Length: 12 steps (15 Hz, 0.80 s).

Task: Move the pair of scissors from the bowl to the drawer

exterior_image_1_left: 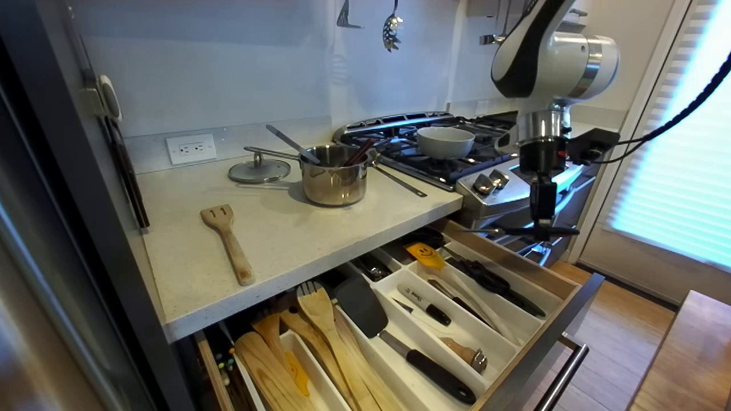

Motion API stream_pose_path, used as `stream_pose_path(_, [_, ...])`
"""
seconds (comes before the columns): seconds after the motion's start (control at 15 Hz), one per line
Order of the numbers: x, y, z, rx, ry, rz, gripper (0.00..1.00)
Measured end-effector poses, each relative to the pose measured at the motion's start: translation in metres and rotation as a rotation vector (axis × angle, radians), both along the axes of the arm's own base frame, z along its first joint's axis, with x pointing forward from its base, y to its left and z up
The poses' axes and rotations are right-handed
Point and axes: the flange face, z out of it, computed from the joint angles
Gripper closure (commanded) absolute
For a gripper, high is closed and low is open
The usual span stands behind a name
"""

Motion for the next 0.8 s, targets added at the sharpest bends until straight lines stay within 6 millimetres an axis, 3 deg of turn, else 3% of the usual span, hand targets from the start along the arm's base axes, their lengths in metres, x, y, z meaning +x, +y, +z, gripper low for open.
stream_pose_path(0.07, [-0.013,0.000,-0.011,-0.046,-0.014,-0.026,0.71])
stream_pose_path(0.2, [-0.035,0.007,-0.028,-0.092,-0.033,-0.057,0.71])
stream_pose_path(0.27, [-0.042,0.011,-0.032,-0.099,-0.031,-0.063,0.93])
stream_pose_path(0.4, [-0.044,0.013,-0.033,-0.101,-0.030,-0.064,0.93])
stream_pose_path(0.6, [-0.031,0.017,-0.035,-0.181,-0.080,-0.092,0.93])
stream_pose_path(0.8, [-0.004,0.043,-0.047,-0.319,-0.156,-0.117,0.93])
